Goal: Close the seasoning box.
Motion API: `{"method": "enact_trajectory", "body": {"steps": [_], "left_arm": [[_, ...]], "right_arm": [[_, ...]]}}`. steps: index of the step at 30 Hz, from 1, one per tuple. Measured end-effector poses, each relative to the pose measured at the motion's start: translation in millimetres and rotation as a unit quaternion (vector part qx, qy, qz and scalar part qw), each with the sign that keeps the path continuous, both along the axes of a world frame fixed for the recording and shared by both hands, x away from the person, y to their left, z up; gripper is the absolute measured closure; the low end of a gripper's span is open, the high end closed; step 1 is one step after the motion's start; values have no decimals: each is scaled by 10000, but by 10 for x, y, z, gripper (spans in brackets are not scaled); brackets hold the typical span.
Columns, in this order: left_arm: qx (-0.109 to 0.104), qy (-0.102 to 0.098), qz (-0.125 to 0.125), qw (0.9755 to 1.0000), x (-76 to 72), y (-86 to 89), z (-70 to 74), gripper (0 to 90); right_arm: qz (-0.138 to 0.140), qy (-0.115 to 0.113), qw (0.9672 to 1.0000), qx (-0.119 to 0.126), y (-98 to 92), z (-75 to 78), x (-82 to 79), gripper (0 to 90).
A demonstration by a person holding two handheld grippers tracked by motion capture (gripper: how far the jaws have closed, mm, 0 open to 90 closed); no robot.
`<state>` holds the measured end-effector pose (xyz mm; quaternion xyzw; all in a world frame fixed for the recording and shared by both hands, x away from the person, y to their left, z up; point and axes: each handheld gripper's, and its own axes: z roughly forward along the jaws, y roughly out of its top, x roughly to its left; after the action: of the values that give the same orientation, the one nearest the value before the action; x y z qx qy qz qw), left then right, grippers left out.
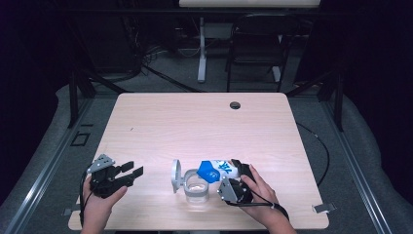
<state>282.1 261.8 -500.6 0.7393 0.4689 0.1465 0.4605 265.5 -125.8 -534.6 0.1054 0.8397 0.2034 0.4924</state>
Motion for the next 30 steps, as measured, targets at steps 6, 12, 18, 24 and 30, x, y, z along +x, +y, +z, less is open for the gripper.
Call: {"method": "enact_trajectory", "body": {"steps": [6,12,18,24,30], "left_arm": [[-13,-7,9,10000,1,15,-1,510],[-20,-3,13,10000,-1,20,1,510],[-30,-13,26,10000,-2,21,2,510],[-24,-6,22,10000,-3,21,2,510],[-16,-3,21,10000,0,22,-1,510]], "right_arm": [[39,-18,9997,-242,22,24,0,402],[82,-48,9993,-371,55,26,-2,402],[181,-61,9995,-267,77,-13,18,402],[214,-77,9988,-429,78,-27,21,402],[209,-96,9978,-628,72,-52,22,402]]}}
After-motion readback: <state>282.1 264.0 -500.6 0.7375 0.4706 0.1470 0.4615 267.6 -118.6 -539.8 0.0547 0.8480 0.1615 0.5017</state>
